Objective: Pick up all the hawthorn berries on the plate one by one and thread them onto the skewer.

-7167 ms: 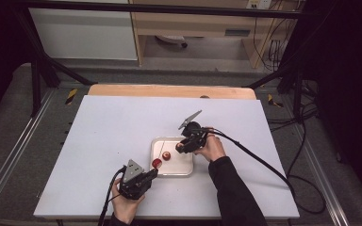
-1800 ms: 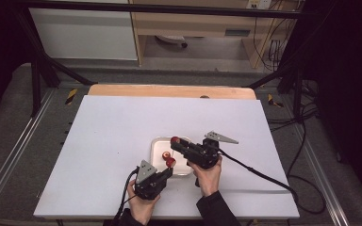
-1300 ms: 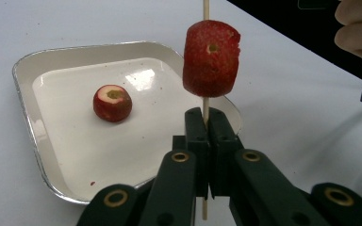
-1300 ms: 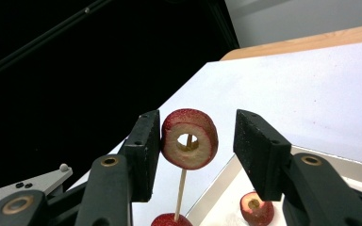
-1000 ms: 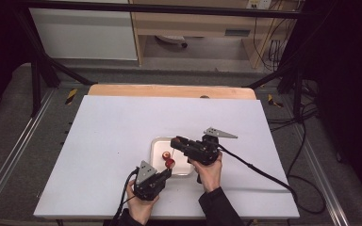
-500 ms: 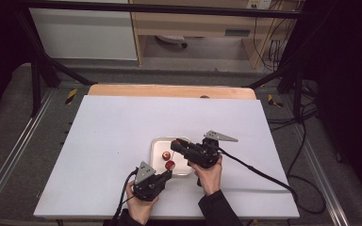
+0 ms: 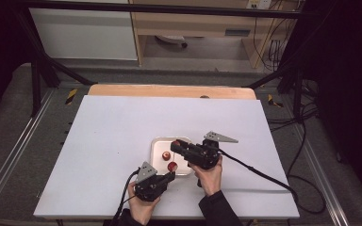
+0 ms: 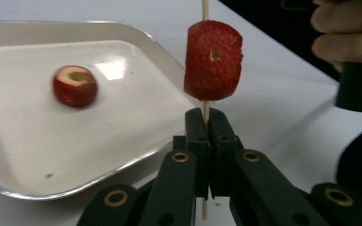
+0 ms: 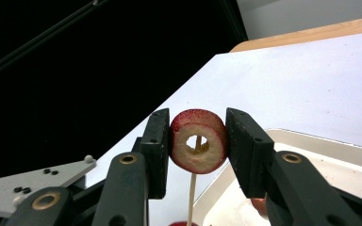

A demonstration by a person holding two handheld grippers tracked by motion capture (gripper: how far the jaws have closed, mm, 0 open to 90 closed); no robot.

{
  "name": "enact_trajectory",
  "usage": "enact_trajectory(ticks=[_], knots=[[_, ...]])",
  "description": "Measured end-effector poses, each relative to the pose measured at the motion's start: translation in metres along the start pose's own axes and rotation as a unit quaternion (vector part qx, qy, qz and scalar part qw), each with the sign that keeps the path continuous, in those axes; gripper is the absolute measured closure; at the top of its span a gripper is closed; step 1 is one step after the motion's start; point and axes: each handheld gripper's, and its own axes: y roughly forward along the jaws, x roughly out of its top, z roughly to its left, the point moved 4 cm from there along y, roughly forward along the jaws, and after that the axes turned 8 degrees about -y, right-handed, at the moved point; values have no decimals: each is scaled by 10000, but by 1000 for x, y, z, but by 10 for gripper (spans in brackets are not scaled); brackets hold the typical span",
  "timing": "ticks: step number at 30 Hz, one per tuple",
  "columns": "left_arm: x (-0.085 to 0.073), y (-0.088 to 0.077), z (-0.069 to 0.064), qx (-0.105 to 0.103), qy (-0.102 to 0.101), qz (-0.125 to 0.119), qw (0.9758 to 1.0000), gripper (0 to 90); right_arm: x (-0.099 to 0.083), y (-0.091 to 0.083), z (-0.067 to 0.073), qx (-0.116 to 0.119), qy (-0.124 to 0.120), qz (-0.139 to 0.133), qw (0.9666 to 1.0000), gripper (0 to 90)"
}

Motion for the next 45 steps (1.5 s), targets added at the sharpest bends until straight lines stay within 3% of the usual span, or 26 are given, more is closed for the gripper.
enact_trajectory(ticks=[2,6,10,14,16,17,18,23,25,38,45], knots=[[0,-1,-1,64,25,-81,9999,891,1,-1,1,70,8,-29,10000,624],[1,-4,2,510,65,-194,9985,891,1,-3,2,-125,6,-36,9999,625],[0,-2,1,401,99,-141,9990,891,0,-3,3,-149,28,-37,9999,625],[0,-3,0,294,81,-243,9992,891,0,-3,3,-38,-79,-39,10000,625],[2,-5,1,385,138,-273,9988,891,1,-4,4,2,-81,-50,10000,626],[1,-4,0,327,122,-250,9991,891,2,-5,4,7,-91,-58,9999,625],[1,-4,0,427,208,-231,9986,891,1,-4,4,12,-81,-32,10000,625],[-1,-2,-2,590,258,-194,9977,891,-3,-3,4,-101,-132,4,9999,626],[-1,-1,-2,471,197,-171,9985,891,-3,-2,4,-74,-103,-21,9999,626],[-2,0,-1,475,196,-191,9985,891,-6,-1,5,-66,-50,16,10000,625],[-2,1,-1,157,87,-132,9998,891,-4,-3,5,125,-148,72,9998,625]])
